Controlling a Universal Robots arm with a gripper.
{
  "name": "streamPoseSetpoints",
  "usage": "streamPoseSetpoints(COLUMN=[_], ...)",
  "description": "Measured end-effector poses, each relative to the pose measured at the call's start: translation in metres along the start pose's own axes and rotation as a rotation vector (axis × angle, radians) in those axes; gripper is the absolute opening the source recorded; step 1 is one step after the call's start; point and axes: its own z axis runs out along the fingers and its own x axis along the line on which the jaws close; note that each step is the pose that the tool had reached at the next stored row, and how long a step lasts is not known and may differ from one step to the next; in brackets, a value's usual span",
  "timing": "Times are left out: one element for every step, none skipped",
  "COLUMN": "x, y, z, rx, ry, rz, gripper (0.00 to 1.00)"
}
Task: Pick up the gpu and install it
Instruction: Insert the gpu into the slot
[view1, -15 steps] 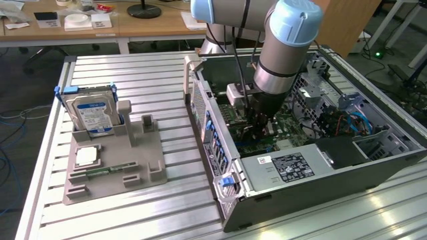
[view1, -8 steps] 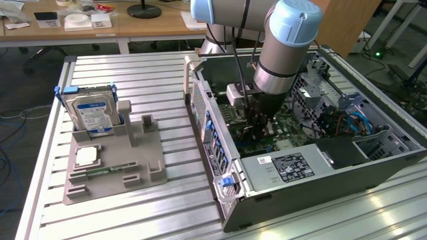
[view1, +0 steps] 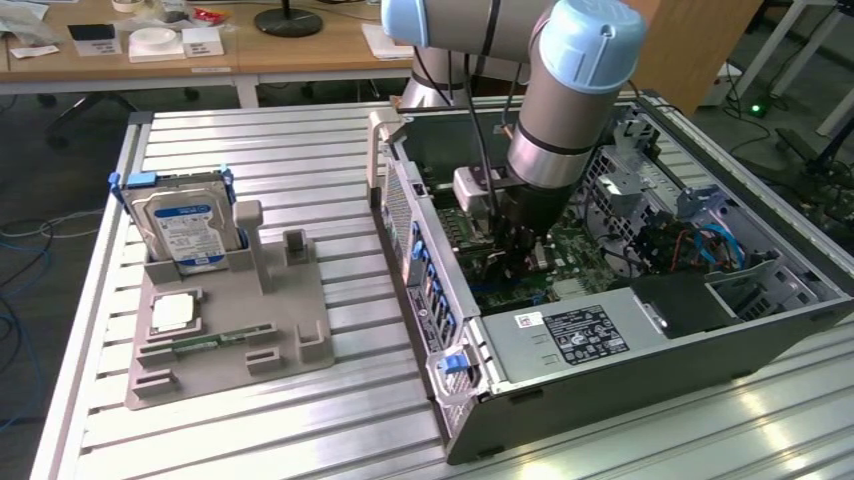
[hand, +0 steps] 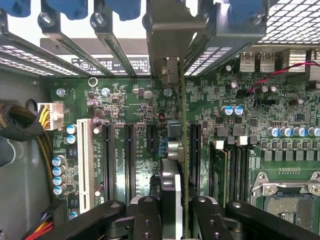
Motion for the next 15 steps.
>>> streamPoseSetpoints(x=[0.0000,0.0000,0.0000,-0.0001,-0.0001,-0.0001,0.0000,0.0000,0.0000,0.0000,0.0000,0.0000,0.0000,0.0000,0.0000], y=[0.0000,0.0000,-0.0001,-0.0001,0.0000,0.0000,0.0000,0.0000,0.0000,0.0000,0.0000,0.0000,0.0000,0.0000,0.0000], z=[-0.0006,-0.0013,-0.0017,-0.0019,-0.0019,-0.0020,-0.0021,-0.0021,-0.0021,-0.0021,-0.0021,-0.0021,-0.0021,-0.0021,-0.0021], rx=[0.0001,0.0000,0.0000,0.0001,0.0001,0.0001,0.0000,0.0000,0.0000,0.0000,0.0001,0.0001,0.0002,0.0002,0.0002], ry=[0.0002,0.0009,0.0009,0.0008,0.0008,0.0008,0.0010,0.0011,0.0011,0.0030,0.0061,0.0094,0.0125,0.0138,0.0138], rz=[0.000,0.000,0.000,0.000,0.000,0.000,0.000,0.000,0.000,0.000,0.000,0.000,0.000,0.000,0.000], gripper=[0.28,0.28,0.28,0.28,0.28,0.28,0.28,0.28,0.28,0.28,0.28,0.28,0.28,0.28,0.28])
